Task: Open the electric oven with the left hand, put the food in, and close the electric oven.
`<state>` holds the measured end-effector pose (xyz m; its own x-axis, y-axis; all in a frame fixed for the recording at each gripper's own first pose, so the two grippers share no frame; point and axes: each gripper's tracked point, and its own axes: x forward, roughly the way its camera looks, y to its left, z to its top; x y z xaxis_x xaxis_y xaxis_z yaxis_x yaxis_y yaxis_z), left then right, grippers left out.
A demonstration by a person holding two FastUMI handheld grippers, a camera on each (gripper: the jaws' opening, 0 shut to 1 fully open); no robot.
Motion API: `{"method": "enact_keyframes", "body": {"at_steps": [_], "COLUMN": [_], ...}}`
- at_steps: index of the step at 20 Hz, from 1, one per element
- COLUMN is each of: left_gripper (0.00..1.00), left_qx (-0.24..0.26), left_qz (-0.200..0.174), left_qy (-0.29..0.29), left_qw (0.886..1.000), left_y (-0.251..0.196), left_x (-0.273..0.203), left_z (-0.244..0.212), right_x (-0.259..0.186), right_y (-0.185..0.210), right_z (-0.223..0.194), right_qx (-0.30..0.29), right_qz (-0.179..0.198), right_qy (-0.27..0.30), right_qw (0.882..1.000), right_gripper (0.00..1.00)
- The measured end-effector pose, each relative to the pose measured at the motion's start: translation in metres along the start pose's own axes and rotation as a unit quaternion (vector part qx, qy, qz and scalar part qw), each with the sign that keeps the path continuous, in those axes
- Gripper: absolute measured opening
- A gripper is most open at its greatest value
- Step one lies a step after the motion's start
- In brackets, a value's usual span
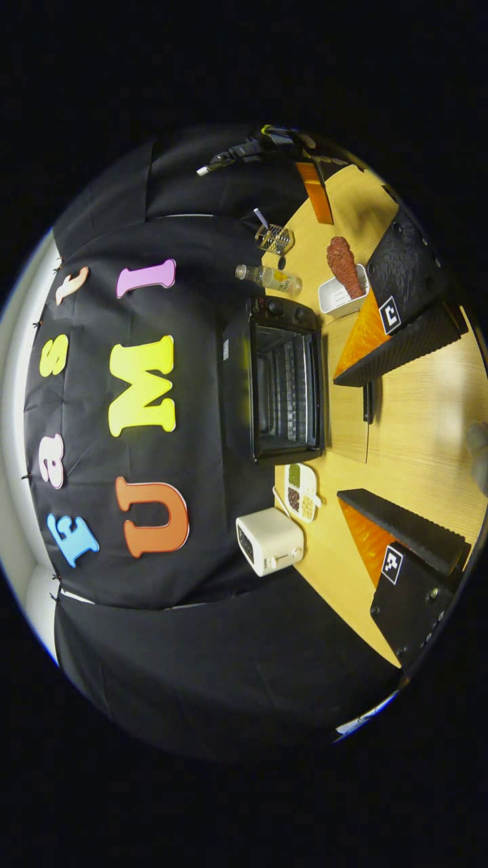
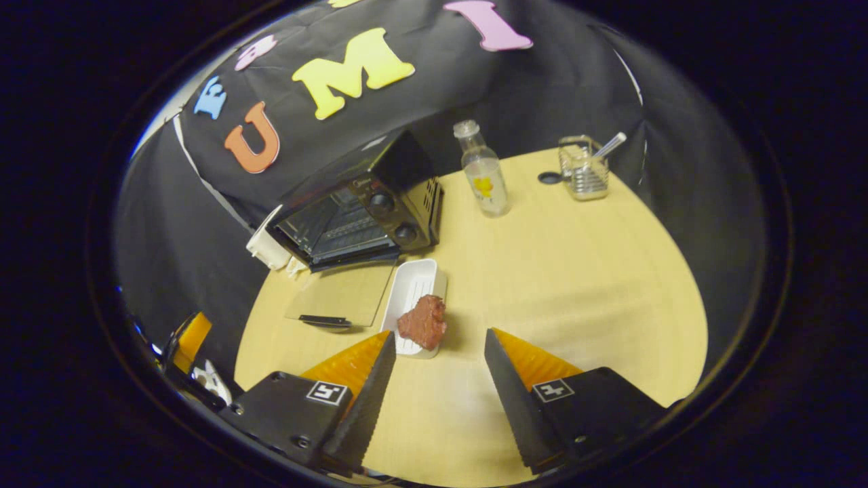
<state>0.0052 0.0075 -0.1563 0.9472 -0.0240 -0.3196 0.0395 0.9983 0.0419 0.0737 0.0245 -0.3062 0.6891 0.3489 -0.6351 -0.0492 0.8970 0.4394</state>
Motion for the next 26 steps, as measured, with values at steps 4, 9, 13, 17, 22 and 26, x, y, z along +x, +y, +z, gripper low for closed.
{"method": "enact_keyframes", "body": {"at_steps": [4, 9, 13, 17, 22, 26], "left_gripper": [0.97, 0.97, 0.97, 0.97, 0.97, 0.97], "left_qx": [-0.027, -0.037, -0.041, -0.034, -0.047, -0.013], "left_qz": [0.05, 0.093, 0.102, 0.099, 0.058, 0.012], "left_qy": [0.003, 0.008, 0.005, 0.001, -0.007, -0.007], "left_qw": [0.998, 0.995, 0.994, 0.994, 0.997, 1.0], "left_y": [0.009, 0.005, -0.001, 0.006, 0.016, 0.034], "left_x": [-0.021, -0.04, -0.056, -0.065, -0.071, -0.079], "left_z": [0.011, 0.016, 0.018, 0.018, 0.015, 0.003], "right_x": [0.042, 0.057, 0.054, 0.039, 0.009, 0.007], "right_y": [0.002, 0.001, 0.005, 0.012, 0.05, 0.114], "right_z": [0.003, 0.003, 0.001, 0.013, 0.039, 0.055], "right_qx": [0.052, 0.099, 0.113, 0.112, 0.114, 0.172], "right_qz": [0.049, 0.082, 0.097, 0.093, 0.087, 0.105], "right_qy": [0.055, 0.097, 0.109, 0.079, -0.008, -0.108], "right_qw": [0.996, 0.987, 0.983, 0.986, 0.99, 0.974], "right_gripper": [0.65, 0.24, 0.17, 0.14, 0.14, 0.13]}}
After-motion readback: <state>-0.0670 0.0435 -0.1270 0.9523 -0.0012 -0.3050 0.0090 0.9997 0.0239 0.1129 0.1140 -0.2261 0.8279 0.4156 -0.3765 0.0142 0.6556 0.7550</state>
